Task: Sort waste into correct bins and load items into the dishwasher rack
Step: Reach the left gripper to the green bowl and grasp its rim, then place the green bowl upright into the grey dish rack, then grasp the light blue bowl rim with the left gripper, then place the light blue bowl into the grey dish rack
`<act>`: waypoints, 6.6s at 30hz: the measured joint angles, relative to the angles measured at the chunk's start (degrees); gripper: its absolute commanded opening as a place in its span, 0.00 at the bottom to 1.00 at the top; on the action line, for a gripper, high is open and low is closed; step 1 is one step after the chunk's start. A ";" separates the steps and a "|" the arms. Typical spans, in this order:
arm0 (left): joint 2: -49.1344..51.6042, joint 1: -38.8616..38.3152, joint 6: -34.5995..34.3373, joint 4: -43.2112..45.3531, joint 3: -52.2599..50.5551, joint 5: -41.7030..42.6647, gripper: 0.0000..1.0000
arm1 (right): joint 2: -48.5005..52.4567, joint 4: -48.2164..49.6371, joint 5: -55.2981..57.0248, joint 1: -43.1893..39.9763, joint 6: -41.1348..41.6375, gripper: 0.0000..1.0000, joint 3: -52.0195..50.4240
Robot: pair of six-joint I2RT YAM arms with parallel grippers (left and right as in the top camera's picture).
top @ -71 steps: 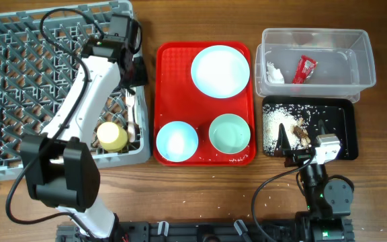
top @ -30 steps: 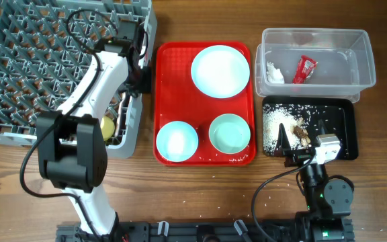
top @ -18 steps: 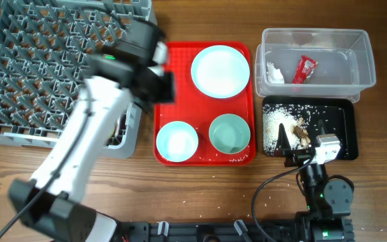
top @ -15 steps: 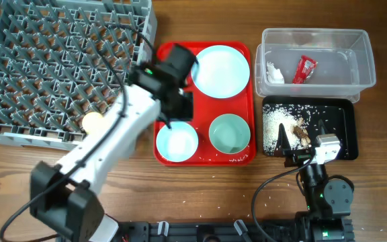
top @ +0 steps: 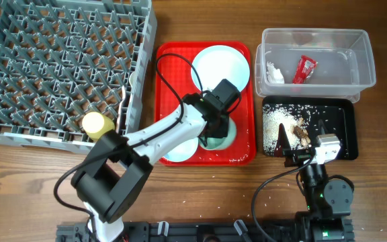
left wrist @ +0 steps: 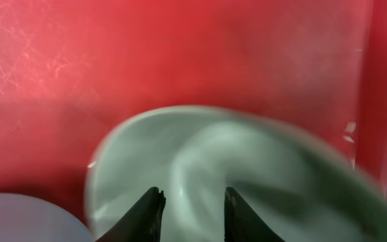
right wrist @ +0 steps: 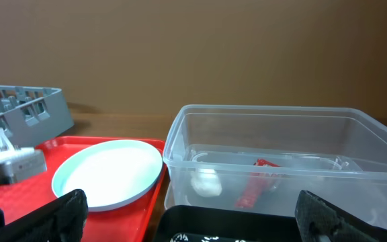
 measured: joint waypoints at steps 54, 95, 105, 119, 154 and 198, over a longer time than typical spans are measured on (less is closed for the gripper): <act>8.57 7.85 5.88 -13.55 11.23 -1.05 0.33 | 0.00 0.00 0.00 0.00 0.00 1.00 0.00; -4.68 22.36 11.23 -27.82 19.56 -71.69 0.04 | 0.00 0.00 0.00 0.00 0.00 1.00 0.00; 1.90 23.15 10.71 -20.20 14.99 -75.21 0.04 | 0.00 -0.02 -0.02 0.00 0.00 1.00 0.00; 4.24 24.76 10.78 -19.23 14.86 -77.92 0.04 | 0.00 0.00 -0.02 0.00 0.00 1.00 0.00; -10.03 2.23 -0.55 -26.56 9.46 -3.23 0.49 | 0.00 0.00 -0.02 0.00 0.00 1.00 0.00; -7.04 16.85 -1.46 -15.45 -9.97 3.28 0.04 | 0.00 0.00 0.00 0.00 0.00 1.00 0.00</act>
